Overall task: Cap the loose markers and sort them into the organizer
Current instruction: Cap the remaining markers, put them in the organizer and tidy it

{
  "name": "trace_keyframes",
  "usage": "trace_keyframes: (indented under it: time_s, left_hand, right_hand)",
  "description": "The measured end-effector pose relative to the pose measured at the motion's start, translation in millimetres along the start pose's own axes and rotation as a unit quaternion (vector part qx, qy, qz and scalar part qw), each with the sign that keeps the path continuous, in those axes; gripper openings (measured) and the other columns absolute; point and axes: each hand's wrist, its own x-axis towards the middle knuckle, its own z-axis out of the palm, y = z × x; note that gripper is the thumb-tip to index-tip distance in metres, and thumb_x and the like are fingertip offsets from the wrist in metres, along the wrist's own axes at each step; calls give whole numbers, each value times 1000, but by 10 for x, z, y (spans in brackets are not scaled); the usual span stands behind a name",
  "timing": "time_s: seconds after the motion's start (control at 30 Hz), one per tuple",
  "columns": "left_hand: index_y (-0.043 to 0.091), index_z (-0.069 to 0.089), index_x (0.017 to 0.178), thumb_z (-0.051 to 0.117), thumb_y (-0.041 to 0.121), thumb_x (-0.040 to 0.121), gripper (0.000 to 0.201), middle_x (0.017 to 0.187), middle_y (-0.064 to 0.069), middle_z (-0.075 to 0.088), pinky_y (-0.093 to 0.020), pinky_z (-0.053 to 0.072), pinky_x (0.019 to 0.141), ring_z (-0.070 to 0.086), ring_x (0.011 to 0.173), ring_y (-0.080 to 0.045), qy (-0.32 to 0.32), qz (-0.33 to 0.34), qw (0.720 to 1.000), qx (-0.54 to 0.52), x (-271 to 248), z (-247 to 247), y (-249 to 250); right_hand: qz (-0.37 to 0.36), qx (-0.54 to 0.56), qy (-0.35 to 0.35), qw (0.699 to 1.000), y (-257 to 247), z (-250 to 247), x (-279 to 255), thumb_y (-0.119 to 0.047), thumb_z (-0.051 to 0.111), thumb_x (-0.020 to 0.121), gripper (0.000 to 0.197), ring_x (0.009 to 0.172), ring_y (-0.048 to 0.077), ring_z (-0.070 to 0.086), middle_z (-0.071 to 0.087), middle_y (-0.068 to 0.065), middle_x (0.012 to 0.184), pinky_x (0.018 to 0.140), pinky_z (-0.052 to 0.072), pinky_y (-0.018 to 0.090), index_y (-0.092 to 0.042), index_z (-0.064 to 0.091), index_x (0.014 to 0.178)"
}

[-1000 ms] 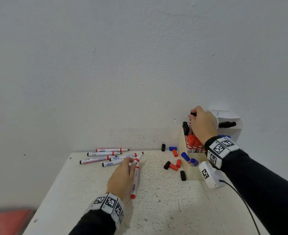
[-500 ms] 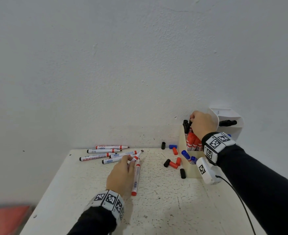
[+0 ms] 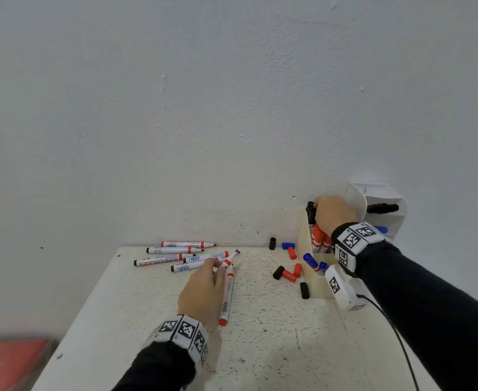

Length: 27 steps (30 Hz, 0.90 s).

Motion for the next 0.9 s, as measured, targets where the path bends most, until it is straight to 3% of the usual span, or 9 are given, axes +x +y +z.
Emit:
trace_keyframes:
  time_s: [0.17, 0.23, 0.33, 0.4, 0.43, 0.5, 0.6, 0.73, 0.9]
  left_hand:
    - [22, 50, 114, 34, 39, 98, 28, 69, 9, 53, -20, 36, 52, 46, 54, -5, 0, -3, 1000, -7, -18, -9, 25]
    - [23, 50, 114, 34, 39, 98, 28, 71, 10, 54, -22, 37, 53, 48, 57, -5, 2, -4, 1000, -5, -22, -15, 32]
    - [22, 51, 115, 35, 39, 98, 29, 74, 8, 55, -22, 40, 55, 49, 59, -6, 2, -8, 1000, -5, -13, -21, 32]
    - [22, 51, 114, 35, 39, 97, 29, 73, 8, 55, -22, 40, 55, 49, 58, -7, 0, -9, 1000, -4, -14, -19, 31]
    - [22, 51, 114, 36, 39, 97, 29, 73, 8, 55, -22, 39, 54, 48, 57, -6, -2, -10, 1000, -4, -15, -16, 28]
    - [22, 52, 113, 36, 38, 97, 28, 73, 8, 54, -22, 39, 55, 48, 57, -6, -2, -10, 1000, -6, -13, -10, 18]
    - [21, 52, 113, 37, 37, 97, 27, 73, 7, 55, -23, 41, 57, 48, 58, -7, 0, -10, 1000, -9, -7, -6, 13]
    - [21, 53, 111, 38, 38, 97, 27, 74, 6, 56, -26, 46, 59, 48, 58, -7, -13, -6, 1000, -14, -6, -1, 0]
    - [20, 53, 109, 37, 38, 97, 27, 71, 6, 55, -28, 47, 62, 46, 57, -7, -20, -9, 1000, -21, 4, 1, -5]
  right_hand:
    - [-5, 16, -27, 999, -42, -76, -68, -15, 41, 94, 20, 94, 29, 59, 63, 14, 105, 87, 48, 38, -6, 56, 103]
    - [-13, 42, -4, 999, -120, -155, -148, -14, 41, 93, 22, 99, 29, 56, 59, 12, 112, 92, 44, 42, -7, 53, 109]
    - [-109, 5, 73, 991, -384, -253, -323, -9, 41, 91, 41, 127, 25, 40, 39, 6, 142, 104, 33, 43, -12, 45, 131]
    - [-183, -36, 95, 978, -578, -236, -462, -7, 41, 89, 45, 137, 23, 26, 25, 3, 152, 111, 24, 45, -17, 46, 133]
    - [-211, -46, 90, 972, -658, -185, -533, -5, 42, 88, 44, 137, 24, 26, 25, 3, 152, 112, 24, 45, -17, 48, 130]
    - [-239, -23, 45, 970, -770, -48, -680, -2, 42, 88, 38, 125, 25, 42, 41, 8, 142, 104, 36, 40, -14, 54, 123]
    - [-209, 47, -87, 973, -816, 216, -865, 1, 43, 89, 34, 104, 24, 53, 56, 10, 117, 85, 47, 33, -9, 53, 119]
    - [-116, 22, -196, 973, -671, 616, -954, -3, 40, 89, 42, 122, 32, 39, 41, 13, 133, 98, 39, 41, -10, 39, 131]
    - [-40, -19, -216, 975, -483, 896, -891, -8, 44, 90, 50, 126, 35, 35, 37, 16, 137, 103, 34, 42, -10, 27, 137]
